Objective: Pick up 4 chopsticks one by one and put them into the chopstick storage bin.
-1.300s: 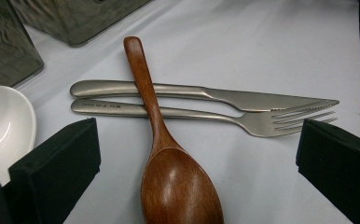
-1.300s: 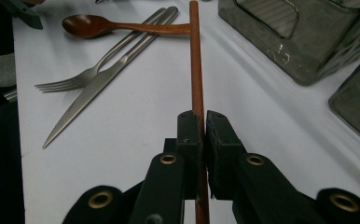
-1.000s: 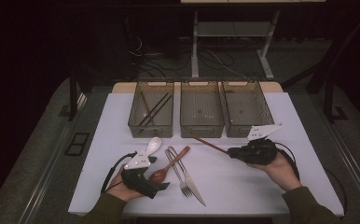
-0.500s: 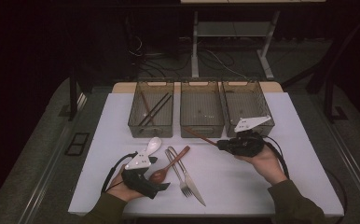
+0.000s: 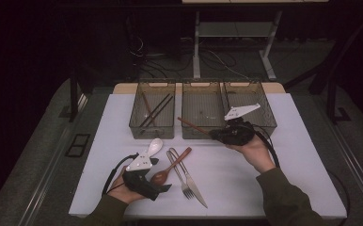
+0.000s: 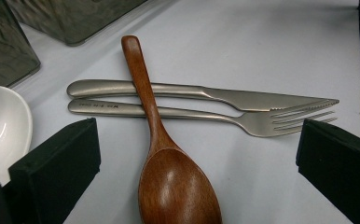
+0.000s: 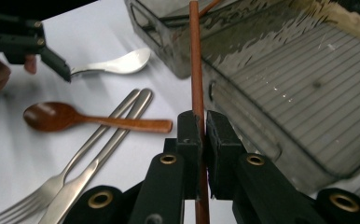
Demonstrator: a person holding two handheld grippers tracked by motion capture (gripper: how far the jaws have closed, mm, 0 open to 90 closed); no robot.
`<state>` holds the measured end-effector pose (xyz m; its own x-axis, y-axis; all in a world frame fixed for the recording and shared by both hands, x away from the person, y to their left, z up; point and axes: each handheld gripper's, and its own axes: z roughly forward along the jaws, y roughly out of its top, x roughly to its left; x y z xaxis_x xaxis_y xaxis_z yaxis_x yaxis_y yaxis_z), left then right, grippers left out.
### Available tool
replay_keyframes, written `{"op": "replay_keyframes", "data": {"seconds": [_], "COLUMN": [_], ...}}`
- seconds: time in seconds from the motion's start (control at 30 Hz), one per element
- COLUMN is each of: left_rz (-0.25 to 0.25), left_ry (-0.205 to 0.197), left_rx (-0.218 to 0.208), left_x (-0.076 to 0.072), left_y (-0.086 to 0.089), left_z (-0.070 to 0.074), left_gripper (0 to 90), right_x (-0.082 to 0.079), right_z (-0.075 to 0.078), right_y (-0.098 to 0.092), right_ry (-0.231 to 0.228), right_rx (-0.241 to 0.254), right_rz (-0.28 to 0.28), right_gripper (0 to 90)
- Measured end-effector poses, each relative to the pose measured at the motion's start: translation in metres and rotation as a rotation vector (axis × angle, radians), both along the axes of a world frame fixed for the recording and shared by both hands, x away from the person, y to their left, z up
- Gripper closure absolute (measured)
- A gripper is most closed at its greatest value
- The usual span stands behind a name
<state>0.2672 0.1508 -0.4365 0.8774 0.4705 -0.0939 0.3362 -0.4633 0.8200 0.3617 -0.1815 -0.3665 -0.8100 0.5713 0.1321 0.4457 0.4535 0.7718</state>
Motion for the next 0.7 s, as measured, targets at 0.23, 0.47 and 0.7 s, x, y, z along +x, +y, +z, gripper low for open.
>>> {"op": "replay_keyframes", "data": {"seconds": [0.23,0.47,0.7], "left_rz": [0.000,-0.002,-0.007], "left_ry": [0.000,0.005,0.002], "left_rx": [-0.003,-0.009,-0.014], "left_x": [0.000,0.000,0.000], "left_y": [0.000,0.000,0.001], "left_z": [0.000,0.000,0.001], "left_gripper": [0.0,0.0,0.0], "right_x": [0.016,0.030,0.046], "right_z": [0.011,0.019,0.022], "right_y": [0.018,0.039,0.059], "right_ry": [0.009,0.013,0.014], "right_rx": [-0.006,-0.020,-0.039], "right_rz": [-0.016,-0.028,-0.037], "right_gripper": [84.8,84.8,84.8]}}
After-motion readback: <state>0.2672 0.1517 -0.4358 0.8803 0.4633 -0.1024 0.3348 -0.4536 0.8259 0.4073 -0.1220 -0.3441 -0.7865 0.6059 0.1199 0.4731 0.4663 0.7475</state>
